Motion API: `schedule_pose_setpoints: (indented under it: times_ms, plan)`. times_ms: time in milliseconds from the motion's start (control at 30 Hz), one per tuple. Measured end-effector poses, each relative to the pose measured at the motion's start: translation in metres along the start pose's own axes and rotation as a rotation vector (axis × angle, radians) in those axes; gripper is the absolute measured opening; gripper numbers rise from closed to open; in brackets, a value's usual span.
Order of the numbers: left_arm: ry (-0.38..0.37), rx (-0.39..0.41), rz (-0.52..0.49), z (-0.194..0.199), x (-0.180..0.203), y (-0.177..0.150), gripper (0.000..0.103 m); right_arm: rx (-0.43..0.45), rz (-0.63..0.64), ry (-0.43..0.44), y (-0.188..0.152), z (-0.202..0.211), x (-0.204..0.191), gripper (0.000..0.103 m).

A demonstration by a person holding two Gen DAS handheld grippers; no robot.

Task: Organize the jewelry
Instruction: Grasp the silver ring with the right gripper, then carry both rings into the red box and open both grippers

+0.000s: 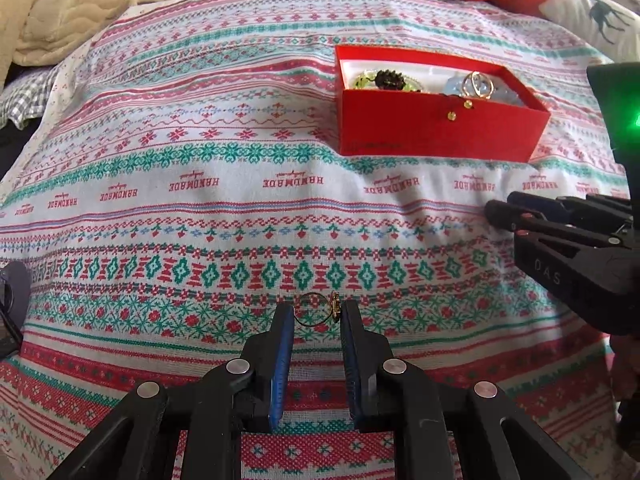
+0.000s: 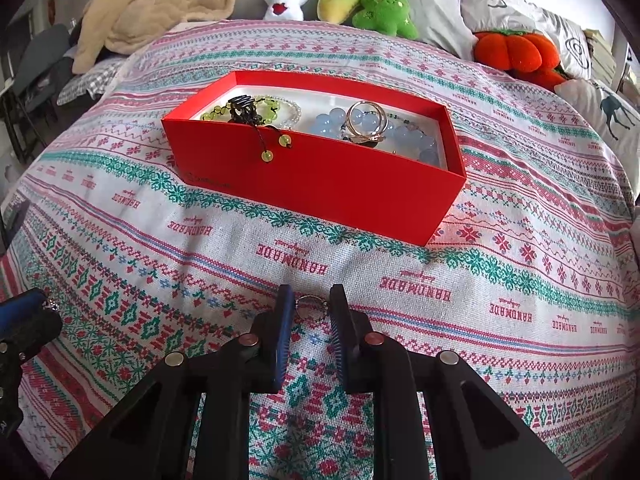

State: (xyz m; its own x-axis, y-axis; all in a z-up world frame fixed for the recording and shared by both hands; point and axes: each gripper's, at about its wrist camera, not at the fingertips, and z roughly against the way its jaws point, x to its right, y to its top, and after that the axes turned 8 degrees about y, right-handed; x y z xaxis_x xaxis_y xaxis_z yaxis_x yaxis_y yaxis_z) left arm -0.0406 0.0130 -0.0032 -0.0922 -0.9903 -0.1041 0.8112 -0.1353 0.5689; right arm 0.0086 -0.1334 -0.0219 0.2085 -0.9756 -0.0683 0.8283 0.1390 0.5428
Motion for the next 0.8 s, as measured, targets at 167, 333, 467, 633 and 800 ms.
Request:
schedule_pose_setpoints:
  times_ms: [167,333,467,633,800]
  plan:
    - [0.001,0.022,-0.012,0.007,0.001,0.002,0.018,-0.007,-0.014,-0.004,-0.005,0.007,0.002,0.020]
    - [-0.020,0.041,-0.015,0.006,-0.004,0.008,0.018,-0.008,-0.037,-0.001,-0.005,0.015,0.008,0.020]
    - [-0.054,0.050,-0.004,0.001,-0.007,0.018,0.018,0.001,-0.041,0.019,-0.003,0.025,0.011,0.020]
    - [-0.088,0.077,0.003,-0.001,-0.008,0.031,0.018,0.017,-0.044,0.061,0.005,0.042,0.017,0.020]
    - [-0.133,0.098,0.054,-0.001,-0.014,0.047,0.018,0.037,-0.051,0.096,0.019,0.057,0.026,0.020]
